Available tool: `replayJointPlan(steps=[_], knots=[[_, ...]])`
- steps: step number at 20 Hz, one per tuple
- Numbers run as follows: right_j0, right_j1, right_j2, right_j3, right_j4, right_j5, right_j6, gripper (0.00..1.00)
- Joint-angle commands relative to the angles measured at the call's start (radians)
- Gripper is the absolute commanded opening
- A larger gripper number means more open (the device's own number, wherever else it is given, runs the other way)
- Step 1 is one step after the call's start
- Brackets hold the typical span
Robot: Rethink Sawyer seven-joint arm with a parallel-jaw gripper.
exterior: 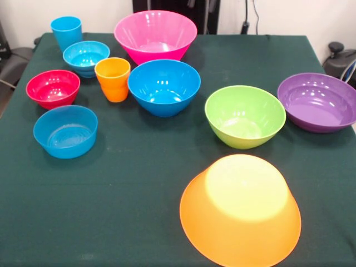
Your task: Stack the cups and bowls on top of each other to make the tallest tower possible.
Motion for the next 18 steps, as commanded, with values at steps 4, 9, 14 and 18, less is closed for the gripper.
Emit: replayJointPlan(steps=[4, 9, 14, 18], knots=[[-0.013, 0.131, 0.094, -0.075, 0.056, -0.072, 0.221, 1.00], [-0.060, 0.121, 0.091, -0.115, -0.003, -0.028, 0.175, 1.00], [-0.066, 0.142, 0.105, -0.142, 0.016, -0.039, 0.159, 1.00], [-0.065, 0.147, 0.110, -0.158, 0.014, -0.044, 0.151, 1.00]])
